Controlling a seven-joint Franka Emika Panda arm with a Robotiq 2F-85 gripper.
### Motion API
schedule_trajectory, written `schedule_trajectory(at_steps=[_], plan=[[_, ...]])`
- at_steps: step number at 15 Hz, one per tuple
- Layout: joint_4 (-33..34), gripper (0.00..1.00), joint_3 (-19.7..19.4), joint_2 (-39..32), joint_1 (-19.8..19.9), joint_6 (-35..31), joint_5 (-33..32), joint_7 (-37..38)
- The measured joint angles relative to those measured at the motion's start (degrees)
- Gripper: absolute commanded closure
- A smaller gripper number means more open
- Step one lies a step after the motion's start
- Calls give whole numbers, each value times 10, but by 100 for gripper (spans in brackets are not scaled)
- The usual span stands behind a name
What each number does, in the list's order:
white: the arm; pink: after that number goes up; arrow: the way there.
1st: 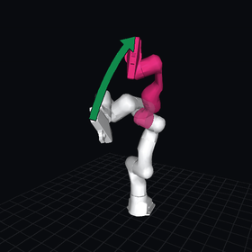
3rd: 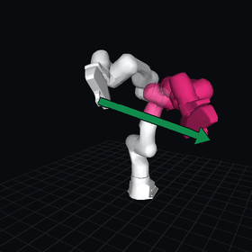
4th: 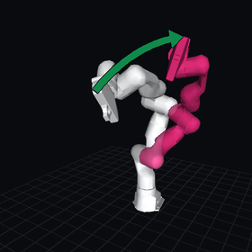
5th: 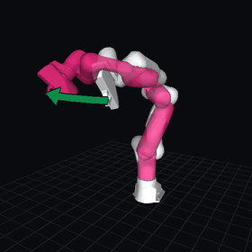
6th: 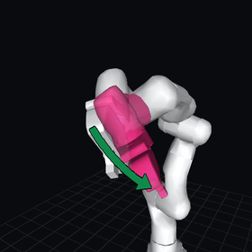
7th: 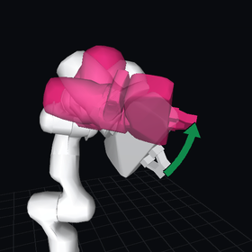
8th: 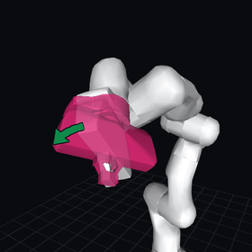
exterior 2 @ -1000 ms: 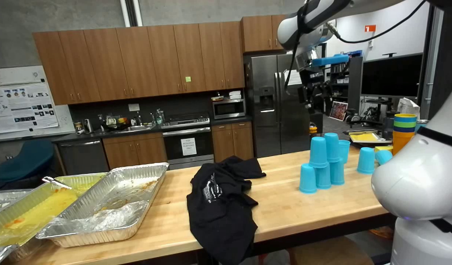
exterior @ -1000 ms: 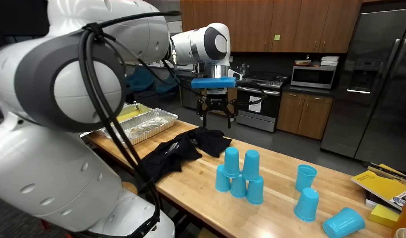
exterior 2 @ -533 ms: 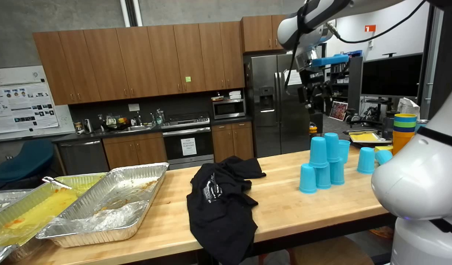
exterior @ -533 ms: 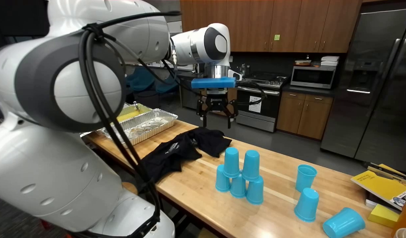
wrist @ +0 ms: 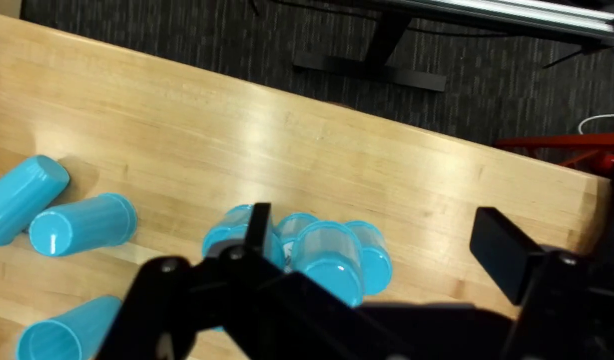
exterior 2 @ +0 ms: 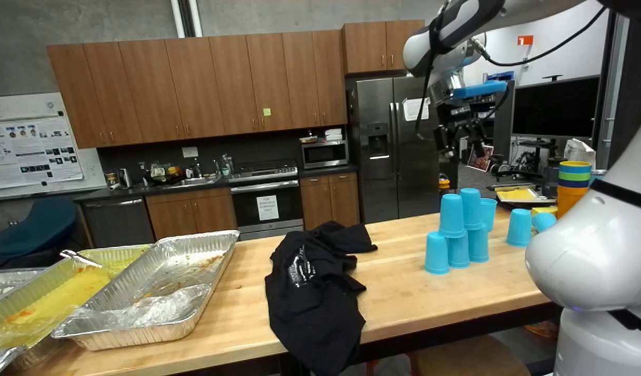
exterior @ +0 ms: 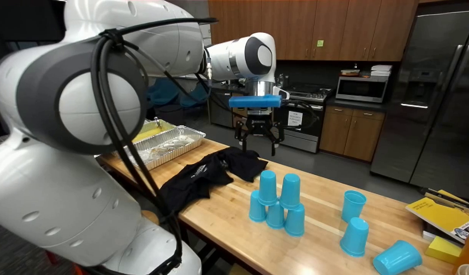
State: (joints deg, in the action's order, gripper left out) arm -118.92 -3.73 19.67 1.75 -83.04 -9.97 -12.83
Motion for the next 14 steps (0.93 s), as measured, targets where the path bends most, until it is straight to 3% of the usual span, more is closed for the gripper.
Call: schedule_trajectory(at_steps=[6,14], plan=[[11,0,-88,-7,66,-29,-39,-18],[110,0,-215,-99,143,-137,-36,-124]])
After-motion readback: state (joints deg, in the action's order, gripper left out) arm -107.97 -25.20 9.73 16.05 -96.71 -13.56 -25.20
